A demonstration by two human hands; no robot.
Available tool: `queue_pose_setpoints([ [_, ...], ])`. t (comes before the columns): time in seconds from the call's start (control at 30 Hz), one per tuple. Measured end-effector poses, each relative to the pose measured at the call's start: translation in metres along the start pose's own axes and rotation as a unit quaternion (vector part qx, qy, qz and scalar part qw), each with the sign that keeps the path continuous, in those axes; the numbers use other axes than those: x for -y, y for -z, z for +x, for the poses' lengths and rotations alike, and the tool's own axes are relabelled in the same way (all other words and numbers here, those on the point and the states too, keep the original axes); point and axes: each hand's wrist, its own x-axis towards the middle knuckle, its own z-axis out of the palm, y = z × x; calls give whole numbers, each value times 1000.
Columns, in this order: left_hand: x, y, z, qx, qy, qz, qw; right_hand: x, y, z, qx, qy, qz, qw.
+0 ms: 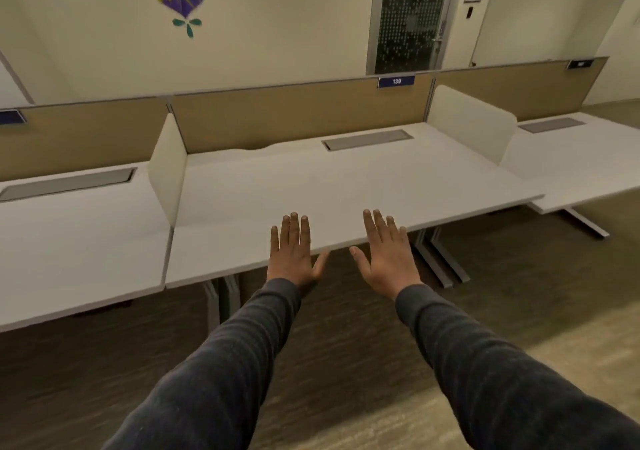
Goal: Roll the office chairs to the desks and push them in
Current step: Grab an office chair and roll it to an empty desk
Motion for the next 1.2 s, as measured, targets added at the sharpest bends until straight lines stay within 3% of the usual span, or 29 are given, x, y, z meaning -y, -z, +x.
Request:
queue_pose_setpoints([
  [0.23, 75, -35, -173, 61, -29, -2, 998, 116, -73, -161, 28, -55, 28, 998],
  [0.5, 127, -40, -319, 97, -26, -16, 995, 218, -85, -277, 62, -70, 52, 994],
  [0.93, 116, -50, -494, 119, -24, -20, 992, 263, -79, -441, 102, -77, 48, 991],
  [1.2, 74, -38, -632, 131, -21, -43, 990, 270, -63, -591, 129, -85, 44, 987],
])
